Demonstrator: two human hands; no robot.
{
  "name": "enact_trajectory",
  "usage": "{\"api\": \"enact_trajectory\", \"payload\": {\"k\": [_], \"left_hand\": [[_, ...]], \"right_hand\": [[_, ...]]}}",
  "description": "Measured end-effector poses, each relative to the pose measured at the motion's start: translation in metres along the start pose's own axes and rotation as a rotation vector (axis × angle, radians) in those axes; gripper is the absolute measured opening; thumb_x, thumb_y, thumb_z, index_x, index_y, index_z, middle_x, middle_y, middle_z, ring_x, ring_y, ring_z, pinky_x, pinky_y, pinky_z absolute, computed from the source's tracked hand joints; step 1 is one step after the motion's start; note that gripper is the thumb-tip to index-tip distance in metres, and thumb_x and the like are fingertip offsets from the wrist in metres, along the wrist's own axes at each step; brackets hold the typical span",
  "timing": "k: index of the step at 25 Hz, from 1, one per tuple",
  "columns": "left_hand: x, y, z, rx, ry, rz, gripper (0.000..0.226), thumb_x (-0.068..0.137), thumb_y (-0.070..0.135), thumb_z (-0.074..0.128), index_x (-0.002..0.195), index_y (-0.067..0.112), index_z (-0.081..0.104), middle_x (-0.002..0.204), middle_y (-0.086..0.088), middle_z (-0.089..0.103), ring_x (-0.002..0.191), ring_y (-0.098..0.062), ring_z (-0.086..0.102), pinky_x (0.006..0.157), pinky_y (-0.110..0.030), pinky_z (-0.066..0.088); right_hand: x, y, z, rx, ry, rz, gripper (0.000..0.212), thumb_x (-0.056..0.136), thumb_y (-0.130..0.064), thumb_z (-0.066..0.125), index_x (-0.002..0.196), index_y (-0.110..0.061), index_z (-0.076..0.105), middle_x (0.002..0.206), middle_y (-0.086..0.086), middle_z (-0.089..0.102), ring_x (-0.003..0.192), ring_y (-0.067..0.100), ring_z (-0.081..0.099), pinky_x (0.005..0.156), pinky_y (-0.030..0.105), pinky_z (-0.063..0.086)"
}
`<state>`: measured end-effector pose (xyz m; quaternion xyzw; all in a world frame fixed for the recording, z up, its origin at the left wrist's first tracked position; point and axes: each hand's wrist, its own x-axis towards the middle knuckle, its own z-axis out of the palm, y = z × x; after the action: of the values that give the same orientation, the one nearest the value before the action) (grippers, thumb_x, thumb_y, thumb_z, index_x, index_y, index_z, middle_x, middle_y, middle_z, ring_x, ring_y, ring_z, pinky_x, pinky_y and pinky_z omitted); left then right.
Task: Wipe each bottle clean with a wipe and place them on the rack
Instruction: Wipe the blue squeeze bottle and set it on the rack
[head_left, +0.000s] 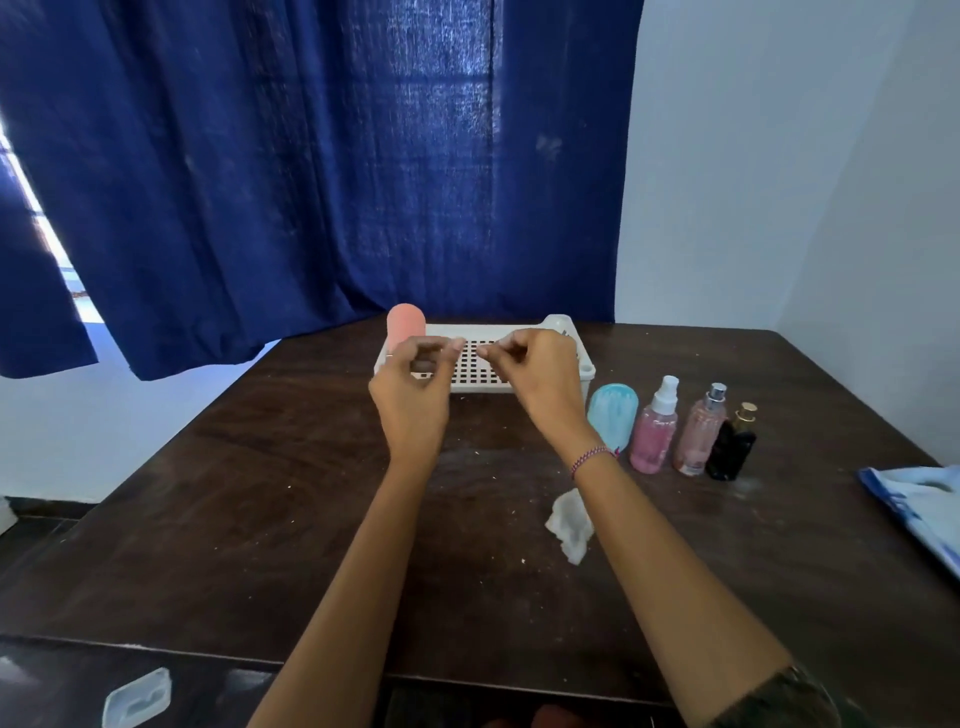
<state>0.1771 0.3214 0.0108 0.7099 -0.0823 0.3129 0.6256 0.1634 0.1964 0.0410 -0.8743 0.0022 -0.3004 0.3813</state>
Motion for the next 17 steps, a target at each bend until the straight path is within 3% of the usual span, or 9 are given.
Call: {"api": "enact_trajectory", "payload": {"k": [2,4,7,9,11,14,17], "left_hand": [[-0.015,0.017,0.014,-0.052,-0.08,-0.03,0.01,0.082,0.027,0.071,0.075,0.029,0.065,0.071,0.013,0.067,0.065,-0.009,0.066,0.065,-0.024,0.056],[-0.027,0.029,0.029,-0.07,-0.172,-0.06,0.01,0.084,0.021,0.069,0.076,0.026,0.065,0.071,0.008,0.068,0.064,-0.011,0.067,0.067,-0.029,0.058],[-0.042,0.038,0.052,-0.108,-0.269,-0.06,0.008,0.088,0.019,0.064,0.093,0.015,0.069,0.084,-0.004,0.072,0.07,-0.004,0.068,0.068,-0.02,0.056],[-0.054,0.039,0.066,-0.139,-0.338,-0.077,0.014,0.091,0.014,0.059,0.101,0.009,0.069,0.092,-0.006,0.071,0.08,-0.006,0.068,0.075,-0.026,0.058],[-0.068,0.033,0.075,-0.128,-0.402,-0.101,0.021,0.094,0.012,0.053,0.109,0.008,0.067,0.104,-0.007,0.07,0.096,-0.013,0.066,0.087,-0.036,0.056],[-0.085,0.017,0.081,-0.11,-0.42,-0.149,0.027,0.096,0.011,0.05,0.118,0.008,0.064,0.117,-0.006,0.067,0.108,-0.014,0.062,0.096,-0.035,0.05],[-0.092,0.006,0.084,-0.049,-0.431,-0.168,0.029,0.095,0.011,0.05,0.122,0.011,0.062,0.12,-0.002,0.066,0.11,-0.009,0.059,0.095,-0.025,0.048]], "right_hand": [[-0.01,0.004,-0.021,0.002,-0.001,-0.024,0.018,0.089,-0.021,0.062,0.082,-0.007,0.071,0.073,-0.002,0.064,0.06,-0.001,0.053,0.057,0.009,0.038],[-0.018,0.009,-0.045,-0.015,0.013,-0.032,0.017,0.091,-0.015,0.059,0.088,-0.004,0.071,0.079,0.003,0.068,0.065,0.003,0.057,0.063,0.01,0.045],[-0.028,0.02,-0.08,-0.022,0.075,-0.008,0.015,0.085,-0.017,0.067,0.093,-0.006,0.073,0.087,0.004,0.072,0.071,0.008,0.062,0.07,0.013,0.05],[-0.042,0.031,-0.099,0.013,0.172,0.049,0.017,0.079,-0.028,0.073,0.077,-0.011,0.072,0.073,-0.001,0.071,0.064,0.007,0.063,0.065,0.021,0.053],[-0.062,0.045,-0.108,-0.001,0.282,0.132,0.033,0.084,-0.041,0.065,0.062,-0.017,0.063,0.059,-0.007,0.064,0.054,0.004,0.06,0.056,0.019,0.049],[-0.089,0.067,-0.102,0.033,0.184,0.267,0.03,0.097,-0.029,0.047,0.082,-0.013,0.067,0.068,0.0,0.066,0.06,0.006,0.062,0.06,0.022,0.054],[-0.103,0.083,-0.088,0.038,0.04,0.34,0.023,0.098,-0.014,0.044,0.093,-0.009,0.067,0.072,-0.001,0.064,0.066,0.008,0.063,0.068,0.023,0.055]]}}
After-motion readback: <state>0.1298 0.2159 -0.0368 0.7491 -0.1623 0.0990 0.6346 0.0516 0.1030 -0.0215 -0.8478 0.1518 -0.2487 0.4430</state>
